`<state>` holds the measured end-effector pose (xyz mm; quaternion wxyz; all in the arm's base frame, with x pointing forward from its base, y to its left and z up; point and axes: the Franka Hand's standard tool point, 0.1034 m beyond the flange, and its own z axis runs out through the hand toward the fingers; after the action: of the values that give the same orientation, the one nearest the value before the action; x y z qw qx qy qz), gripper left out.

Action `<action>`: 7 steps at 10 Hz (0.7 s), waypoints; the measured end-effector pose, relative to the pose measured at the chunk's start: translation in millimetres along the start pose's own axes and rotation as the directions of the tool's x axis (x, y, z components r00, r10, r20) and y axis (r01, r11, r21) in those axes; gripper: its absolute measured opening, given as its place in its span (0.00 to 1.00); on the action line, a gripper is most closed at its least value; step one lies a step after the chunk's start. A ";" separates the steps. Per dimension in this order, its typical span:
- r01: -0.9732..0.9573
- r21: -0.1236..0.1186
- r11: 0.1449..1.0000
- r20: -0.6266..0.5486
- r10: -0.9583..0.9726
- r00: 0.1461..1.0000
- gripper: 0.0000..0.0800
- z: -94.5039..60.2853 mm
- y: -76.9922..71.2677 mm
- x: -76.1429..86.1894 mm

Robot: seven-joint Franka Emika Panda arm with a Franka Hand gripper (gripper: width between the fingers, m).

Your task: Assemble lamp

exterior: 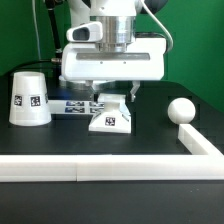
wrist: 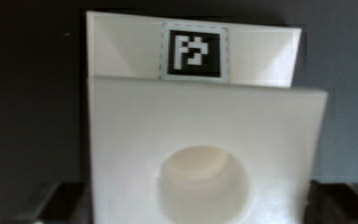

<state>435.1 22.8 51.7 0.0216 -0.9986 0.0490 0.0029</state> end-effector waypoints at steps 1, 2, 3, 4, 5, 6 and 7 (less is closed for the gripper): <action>0.001 0.000 1.000 0.000 -0.001 1.000 0.67 0.0 0.0 0.0; 0.001 0.000 1.000 0.000 -0.001 1.000 0.67 0.0 0.0 0.0; 0.001 0.000 1.000 0.000 -0.001 1.000 0.67 0.0 0.0 0.0; 0.002 0.000 1.000 0.000 -0.002 1.000 0.67 0.0 0.0 0.0; 0.002 0.000 1.000 0.000 -0.002 1.000 0.67 0.0 0.0 0.0; 0.002 0.000 1.000 0.000 -0.002 1.000 0.67 0.0 0.0 0.0; 0.016 0.001 1.000 -0.002 -0.016 1.000 0.67 -0.4 -2.5 1.9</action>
Offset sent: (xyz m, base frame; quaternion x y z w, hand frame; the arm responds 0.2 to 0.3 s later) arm 0.0000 0.0000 0.0000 0.0000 0.0000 0.0000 1.0000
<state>437.3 25.1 52.1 0.0221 -0.9989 0.0411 0.0019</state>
